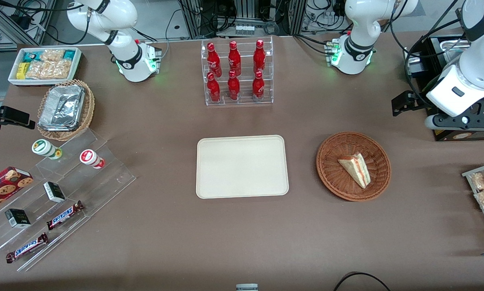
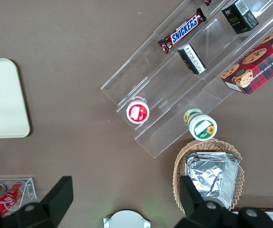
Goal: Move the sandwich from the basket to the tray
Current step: 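Move the left gripper over the wicker basket and lower toward the sandwich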
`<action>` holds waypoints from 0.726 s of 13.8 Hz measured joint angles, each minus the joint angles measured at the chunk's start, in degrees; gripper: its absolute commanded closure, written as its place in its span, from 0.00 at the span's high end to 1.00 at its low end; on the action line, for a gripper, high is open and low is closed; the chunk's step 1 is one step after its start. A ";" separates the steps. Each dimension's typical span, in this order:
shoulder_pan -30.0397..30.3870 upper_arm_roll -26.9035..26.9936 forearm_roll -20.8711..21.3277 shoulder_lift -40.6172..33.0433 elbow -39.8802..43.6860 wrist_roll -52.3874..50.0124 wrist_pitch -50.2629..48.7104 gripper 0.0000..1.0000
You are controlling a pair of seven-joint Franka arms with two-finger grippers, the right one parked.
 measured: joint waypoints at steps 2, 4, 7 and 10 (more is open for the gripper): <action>0.00 -0.07 -0.01 0.02 0.01 0.14 0.14 1.00; 0.00 -0.07 -0.01 0.32 -0.23 0.22 0.13 1.00; -0.01 -0.10 -0.01 1.59 -3.82 0.31 2.59 1.00; -0.08 -0.28 -0.01 2.38 -11.49 0.33 11.59 1.00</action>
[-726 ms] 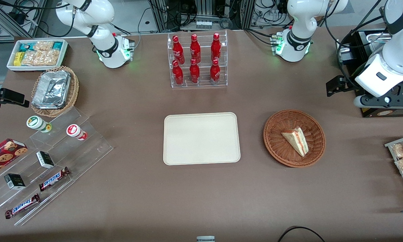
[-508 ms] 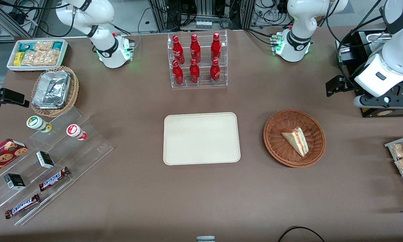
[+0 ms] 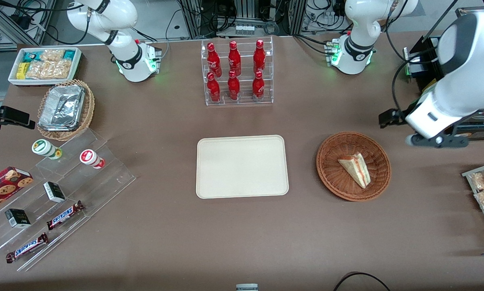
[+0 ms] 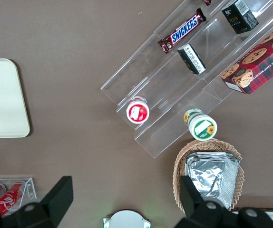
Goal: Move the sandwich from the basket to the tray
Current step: 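Move the left gripper over the wicker basket and lower toward the sandwich, then close the left gripper on the wrapped sandwich and lift it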
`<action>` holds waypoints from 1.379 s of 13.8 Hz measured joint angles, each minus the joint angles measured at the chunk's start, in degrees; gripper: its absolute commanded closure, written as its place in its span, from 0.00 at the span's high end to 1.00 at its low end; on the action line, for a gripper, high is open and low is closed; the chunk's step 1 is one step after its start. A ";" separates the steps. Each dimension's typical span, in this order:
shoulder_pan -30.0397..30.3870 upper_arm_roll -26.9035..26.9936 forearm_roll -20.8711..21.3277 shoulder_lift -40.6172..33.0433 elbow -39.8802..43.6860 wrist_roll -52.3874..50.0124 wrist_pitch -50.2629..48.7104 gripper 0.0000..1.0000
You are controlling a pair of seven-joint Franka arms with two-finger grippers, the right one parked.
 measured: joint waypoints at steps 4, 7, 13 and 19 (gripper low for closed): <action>-0.06 -0.16 0.00 0.16 -10.40 0.00 13.09 1.00; -0.06 -0.16 0.00 0.04 -17.21 -0.09 22.69 1.00; -0.54 -0.34 -0.03 -0.02 -23.04 -17.42 31.54 1.00; -1.07 -0.52 -0.02 1.29 -25.11 -45.34 37.49 1.00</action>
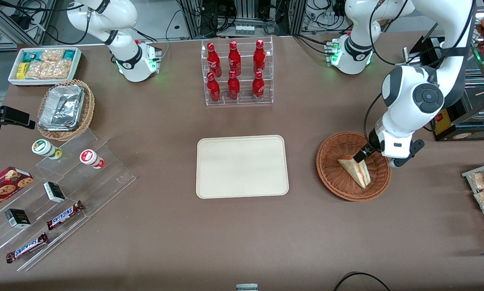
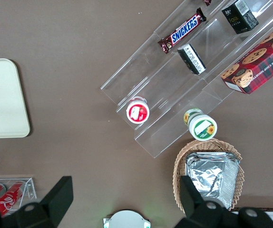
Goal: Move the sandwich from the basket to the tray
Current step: 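Close the left gripper on the wrapped sandwich and lift it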
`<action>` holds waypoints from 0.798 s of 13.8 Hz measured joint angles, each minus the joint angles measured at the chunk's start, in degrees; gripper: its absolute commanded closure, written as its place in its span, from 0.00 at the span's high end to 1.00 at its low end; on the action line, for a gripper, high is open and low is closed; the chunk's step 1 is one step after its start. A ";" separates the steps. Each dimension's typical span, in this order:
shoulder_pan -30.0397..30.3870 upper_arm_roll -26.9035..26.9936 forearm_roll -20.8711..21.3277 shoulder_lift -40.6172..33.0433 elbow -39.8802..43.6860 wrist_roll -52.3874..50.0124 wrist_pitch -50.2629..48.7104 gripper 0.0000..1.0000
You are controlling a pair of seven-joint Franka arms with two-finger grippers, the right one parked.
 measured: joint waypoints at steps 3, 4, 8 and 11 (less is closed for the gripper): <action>0.00 0.00 0.26 1.33 -0.20 -2.54 1.86 1.00; 0.00 0.00 0.36 1.98 -0.31 -2.70 2.68 1.00; 0.00 0.00 0.48 5.67 -0.45 -2.79 5.95 1.00; 0.00 0.00 0.64 8.57 -0.48 -2.79 8.29 1.00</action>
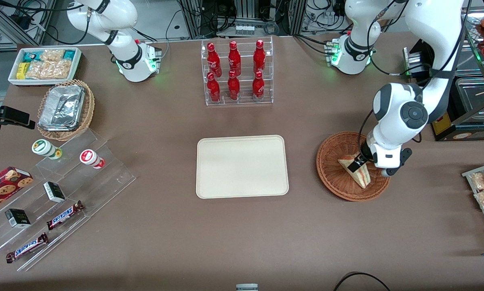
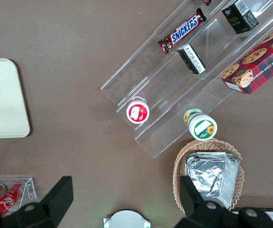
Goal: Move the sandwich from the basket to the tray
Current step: 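Close the left gripper on the wrapped sandwich and lift it, then carry the sandwich with the left gripper over the cream tray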
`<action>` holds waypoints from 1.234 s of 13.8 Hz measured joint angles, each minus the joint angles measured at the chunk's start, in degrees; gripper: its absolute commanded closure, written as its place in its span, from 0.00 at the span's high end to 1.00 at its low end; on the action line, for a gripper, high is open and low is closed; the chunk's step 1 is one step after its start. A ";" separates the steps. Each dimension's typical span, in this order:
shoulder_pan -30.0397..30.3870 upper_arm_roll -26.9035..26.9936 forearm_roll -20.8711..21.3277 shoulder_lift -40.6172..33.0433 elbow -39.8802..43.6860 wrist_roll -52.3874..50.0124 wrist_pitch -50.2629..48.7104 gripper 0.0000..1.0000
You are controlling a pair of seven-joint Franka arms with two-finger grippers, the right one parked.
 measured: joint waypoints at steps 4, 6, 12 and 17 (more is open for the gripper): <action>0.01 0.01 2.47 3.08 -0.01 -0.04 0.80 0.26; 0.02 0.05 2.72 3.44 0.00 -0.04 0.80 0.00; 0.01 -0.31 8.75 2.62 3.46 0.50 -7.32 0.00; -0.12 -6.55 8.77 2.14 14.10 1.72 -16.55 0.00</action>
